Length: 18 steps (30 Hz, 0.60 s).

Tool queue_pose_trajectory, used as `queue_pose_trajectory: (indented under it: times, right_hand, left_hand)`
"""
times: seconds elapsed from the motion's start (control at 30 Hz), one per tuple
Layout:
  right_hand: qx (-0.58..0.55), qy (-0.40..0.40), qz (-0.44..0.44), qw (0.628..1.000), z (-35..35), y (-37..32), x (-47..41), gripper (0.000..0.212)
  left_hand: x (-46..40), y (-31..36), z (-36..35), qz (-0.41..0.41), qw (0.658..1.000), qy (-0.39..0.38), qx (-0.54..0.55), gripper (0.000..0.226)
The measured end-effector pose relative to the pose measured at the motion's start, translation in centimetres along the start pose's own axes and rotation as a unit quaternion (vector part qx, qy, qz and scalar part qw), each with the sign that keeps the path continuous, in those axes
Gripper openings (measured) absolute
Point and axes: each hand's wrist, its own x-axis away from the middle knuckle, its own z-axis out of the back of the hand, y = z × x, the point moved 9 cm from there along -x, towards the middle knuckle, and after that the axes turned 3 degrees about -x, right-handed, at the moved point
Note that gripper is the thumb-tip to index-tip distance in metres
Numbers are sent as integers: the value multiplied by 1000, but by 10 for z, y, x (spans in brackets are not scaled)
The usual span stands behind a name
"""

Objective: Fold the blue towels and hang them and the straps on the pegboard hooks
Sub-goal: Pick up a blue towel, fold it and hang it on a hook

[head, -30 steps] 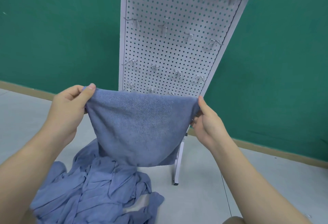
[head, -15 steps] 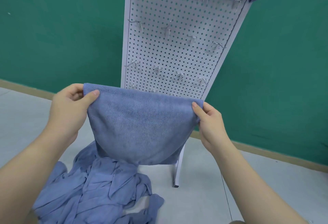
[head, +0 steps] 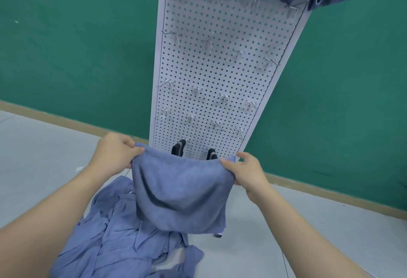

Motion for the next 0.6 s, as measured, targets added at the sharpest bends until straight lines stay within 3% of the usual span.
queue_pose_trajectory:
  times: [0.1, 0.17, 0.4, 0.6]
  right_hand:
    - [36, -45, -39, 998, -16, 19, -1, 27]
    - [45, -66, -48, 996, -25, 22, 5, 16]
    - [-14, -104, -18, 994, -45, -1, 25, 15]
    - [-71, -136, 20, 988, -72, -19, 37, 29]
  left_hand:
    - [-3, -3, -8, 8, 1000, 1, -30, 18]
    - [-1, 1, -14, 3, 999, -1, -34, 19]
    - [30, 30, -23, -53, 998, -18, 2, 17]
    - [55, 45, -29, -97, 995, -22, 20, 14]
